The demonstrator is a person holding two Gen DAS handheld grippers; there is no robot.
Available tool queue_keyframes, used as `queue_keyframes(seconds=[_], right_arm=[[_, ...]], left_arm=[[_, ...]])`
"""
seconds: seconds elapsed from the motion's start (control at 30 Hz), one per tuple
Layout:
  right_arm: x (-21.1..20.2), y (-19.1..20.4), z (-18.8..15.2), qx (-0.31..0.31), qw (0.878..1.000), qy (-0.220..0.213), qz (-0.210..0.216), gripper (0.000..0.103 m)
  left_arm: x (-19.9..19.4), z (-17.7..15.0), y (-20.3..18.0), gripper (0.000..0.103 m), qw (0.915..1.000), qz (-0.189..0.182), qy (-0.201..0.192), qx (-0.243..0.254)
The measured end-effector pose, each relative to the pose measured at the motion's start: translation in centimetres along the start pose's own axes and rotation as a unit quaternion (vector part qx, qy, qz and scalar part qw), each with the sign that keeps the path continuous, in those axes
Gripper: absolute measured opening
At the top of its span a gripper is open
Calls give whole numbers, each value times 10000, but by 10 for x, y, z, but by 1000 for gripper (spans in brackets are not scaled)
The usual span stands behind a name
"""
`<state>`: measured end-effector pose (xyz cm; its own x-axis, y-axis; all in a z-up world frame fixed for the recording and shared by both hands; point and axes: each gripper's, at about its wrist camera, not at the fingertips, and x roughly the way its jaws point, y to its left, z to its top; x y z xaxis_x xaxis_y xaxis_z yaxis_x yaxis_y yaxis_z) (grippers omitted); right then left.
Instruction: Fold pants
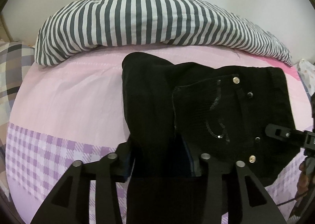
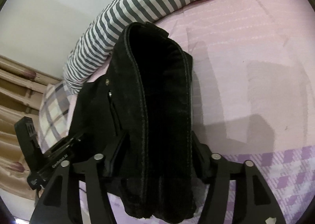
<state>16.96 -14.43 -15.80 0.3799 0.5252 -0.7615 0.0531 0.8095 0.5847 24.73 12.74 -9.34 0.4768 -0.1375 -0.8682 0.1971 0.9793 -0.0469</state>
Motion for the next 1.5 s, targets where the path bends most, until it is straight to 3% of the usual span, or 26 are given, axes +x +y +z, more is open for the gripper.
queue_keyframes(seconds=[0.33,0.5,0.77,0.97,1.2,1.5], right_arm=[[3,15,3,-64,9988,37,-492,67],[-2,22,4,-116,9982,7,-597,68],[-37,35,-2,-294,9958,-464,-733,68],[-66,63,-33,-1076,9837,-968,-1071,70],[-84,94,-80,-2070,9619,-1244,-1279,72],[-89,95,-108,-2019,9648,-1206,-1179,73]], left_arm=[[11,-4,2,66,9995,294,15,-114],[1,-5,4,66,9990,344,-25,-294],[-41,-18,-1,66,9986,422,-184,-256],[-91,-37,-1,72,9960,577,-584,-353],[-131,-73,-8,77,9919,746,-963,-345],[-136,-107,-18,78,9917,797,-962,-292]])
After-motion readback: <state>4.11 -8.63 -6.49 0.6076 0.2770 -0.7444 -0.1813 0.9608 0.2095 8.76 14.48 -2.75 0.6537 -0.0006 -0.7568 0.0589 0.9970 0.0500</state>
